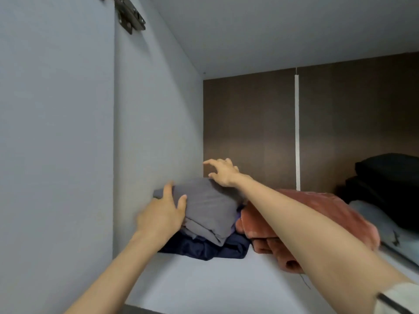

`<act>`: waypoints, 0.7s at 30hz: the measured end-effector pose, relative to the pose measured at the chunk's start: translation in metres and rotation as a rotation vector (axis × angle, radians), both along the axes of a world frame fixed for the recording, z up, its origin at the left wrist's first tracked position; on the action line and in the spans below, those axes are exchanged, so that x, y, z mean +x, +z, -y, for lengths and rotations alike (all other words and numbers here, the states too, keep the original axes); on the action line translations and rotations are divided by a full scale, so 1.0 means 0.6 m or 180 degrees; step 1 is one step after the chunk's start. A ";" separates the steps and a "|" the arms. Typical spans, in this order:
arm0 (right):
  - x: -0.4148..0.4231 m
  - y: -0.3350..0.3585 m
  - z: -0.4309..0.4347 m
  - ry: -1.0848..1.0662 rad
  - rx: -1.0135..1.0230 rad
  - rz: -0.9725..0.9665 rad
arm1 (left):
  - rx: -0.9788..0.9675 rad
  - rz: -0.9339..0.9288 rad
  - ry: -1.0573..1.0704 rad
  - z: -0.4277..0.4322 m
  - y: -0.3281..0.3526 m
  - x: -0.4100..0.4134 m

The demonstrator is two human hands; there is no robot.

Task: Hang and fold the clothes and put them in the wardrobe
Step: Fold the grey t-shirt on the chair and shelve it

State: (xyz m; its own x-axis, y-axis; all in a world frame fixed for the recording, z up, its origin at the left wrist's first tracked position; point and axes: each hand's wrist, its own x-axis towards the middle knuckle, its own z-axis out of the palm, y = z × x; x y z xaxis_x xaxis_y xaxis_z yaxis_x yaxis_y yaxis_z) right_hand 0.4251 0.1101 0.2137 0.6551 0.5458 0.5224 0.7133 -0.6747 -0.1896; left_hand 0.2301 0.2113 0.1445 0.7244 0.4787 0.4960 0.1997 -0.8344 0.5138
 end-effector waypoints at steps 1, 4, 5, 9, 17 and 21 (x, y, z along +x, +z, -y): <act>0.005 -0.011 -0.006 0.0018 -0.0183 -0.0081 | 0.0620 -0.0254 0.0410 0.003 -0.002 -0.001; 0.010 -0.025 -0.015 0.0122 -0.0767 -0.0365 | 0.1713 -0.0291 0.1201 0.021 0.008 0.001; 0.009 -0.028 -0.015 0.0152 -0.0870 -0.0461 | 0.1985 -0.0164 0.1212 0.025 0.011 0.005; -0.001 -0.049 -0.006 0.0356 -0.0826 -0.0604 | 0.1786 -0.0417 0.0570 0.024 0.004 0.035; -0.032 -0.096 0.004 0.0322 -0.0473 -0.0528 | 0.1399 -0.0843 0.0394 0.014 -0.022 0.042; -0.078 -0.074 0.031 0.0165 -0.0067 0.0162 | 0.1281 -0.0612 0.0250 0.012 -0.004 0.016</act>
State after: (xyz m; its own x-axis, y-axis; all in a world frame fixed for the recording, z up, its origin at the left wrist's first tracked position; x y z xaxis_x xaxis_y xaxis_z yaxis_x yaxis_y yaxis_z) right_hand 0.3781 0.0917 0.1691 0.5986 0.5894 0.5425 0.7557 -0.6402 -0.1384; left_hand 0.2397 0.2040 0.1420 0.7908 0.3327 0.5137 0.3306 -0.9386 0.0989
